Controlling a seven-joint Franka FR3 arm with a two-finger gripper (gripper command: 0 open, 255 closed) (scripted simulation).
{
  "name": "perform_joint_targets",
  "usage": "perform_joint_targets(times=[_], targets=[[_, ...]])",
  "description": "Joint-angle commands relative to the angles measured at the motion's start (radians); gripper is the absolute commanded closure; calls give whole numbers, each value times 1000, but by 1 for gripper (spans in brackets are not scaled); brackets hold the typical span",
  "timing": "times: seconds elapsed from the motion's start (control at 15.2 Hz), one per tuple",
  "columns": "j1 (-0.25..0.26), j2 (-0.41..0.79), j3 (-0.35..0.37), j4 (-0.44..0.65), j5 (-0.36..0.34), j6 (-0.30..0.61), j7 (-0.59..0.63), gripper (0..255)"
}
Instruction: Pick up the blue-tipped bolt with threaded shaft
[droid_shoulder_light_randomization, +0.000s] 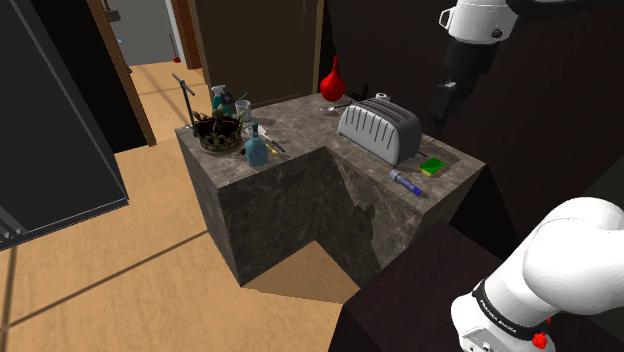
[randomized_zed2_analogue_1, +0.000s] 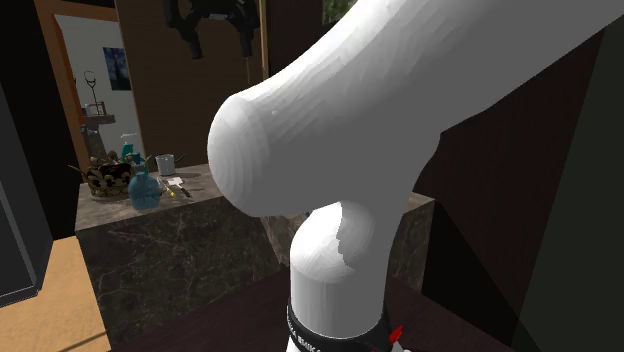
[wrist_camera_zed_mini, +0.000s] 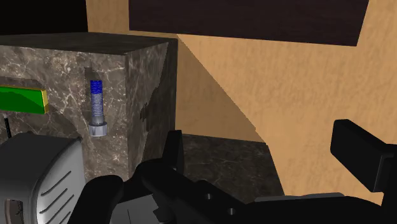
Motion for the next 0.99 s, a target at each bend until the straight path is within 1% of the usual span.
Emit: perform_joint_targets(times=[0.0,0.46,0.92], targets=[[0,0,0,0,0,0,0,0],[-45,54,-121,-139,-60,217,-85,0],[-91,191,-246,-214,-108,452,-171,0]])
